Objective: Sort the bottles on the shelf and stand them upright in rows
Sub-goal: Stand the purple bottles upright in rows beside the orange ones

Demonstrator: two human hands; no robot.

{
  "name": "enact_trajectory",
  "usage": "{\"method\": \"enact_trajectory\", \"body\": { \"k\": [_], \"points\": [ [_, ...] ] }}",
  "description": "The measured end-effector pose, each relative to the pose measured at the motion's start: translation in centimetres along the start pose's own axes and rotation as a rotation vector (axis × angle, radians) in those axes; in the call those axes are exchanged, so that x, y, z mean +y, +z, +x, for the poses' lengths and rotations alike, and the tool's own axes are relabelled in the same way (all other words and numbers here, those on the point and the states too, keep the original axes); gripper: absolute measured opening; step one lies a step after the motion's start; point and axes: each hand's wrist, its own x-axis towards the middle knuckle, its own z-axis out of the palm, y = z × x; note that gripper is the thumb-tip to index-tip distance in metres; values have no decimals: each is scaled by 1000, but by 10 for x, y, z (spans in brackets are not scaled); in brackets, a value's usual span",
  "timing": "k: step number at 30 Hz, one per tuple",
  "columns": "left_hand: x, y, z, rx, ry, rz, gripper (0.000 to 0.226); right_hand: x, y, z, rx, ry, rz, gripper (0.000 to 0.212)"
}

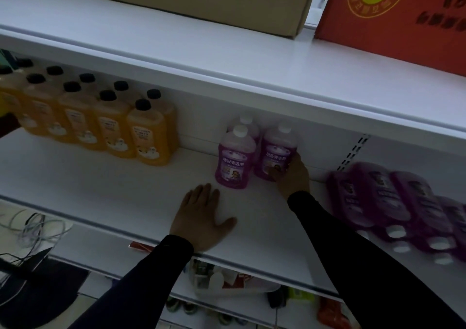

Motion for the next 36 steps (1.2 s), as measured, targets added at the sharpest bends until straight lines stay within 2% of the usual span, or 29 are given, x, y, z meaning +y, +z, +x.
{"method": "enact_trajectory", "body": {
  "k": [9,14,18,23,24,27,29,32,36],
  "points": [
    [1,-3,1,-5,0,0,104,-2,-7,1,-92,73,-53,65],
    [0,-4,1,-24,-1,-19,99,4,-31,-23,-94,67,-63,75],
    [8,-9,0,-29,72,-63,85,19,-65,-47,43,-111,-155,53],
    [57,-24,12,-62,242,-126,75,36,-116,-61,332,-231,-333,35],
    [69,-27,16,-69,272,-133,73,41,-127,-62,393,-231,-345,37],
    [100,-33,25,-59,343,-149,70,56,-158,-64,398,1,-493,67],
    [116,-36,28,-41,378,-148,69,66,-169,-65,352,153,-614,78],
    [134,-37,30,-34,413,-161,68,72,-170,-69,262,194,-725,77],
    [149,-35,31,-28,438,-175,68,76,-174,-70,231,143,-691,71]
  ]
}}
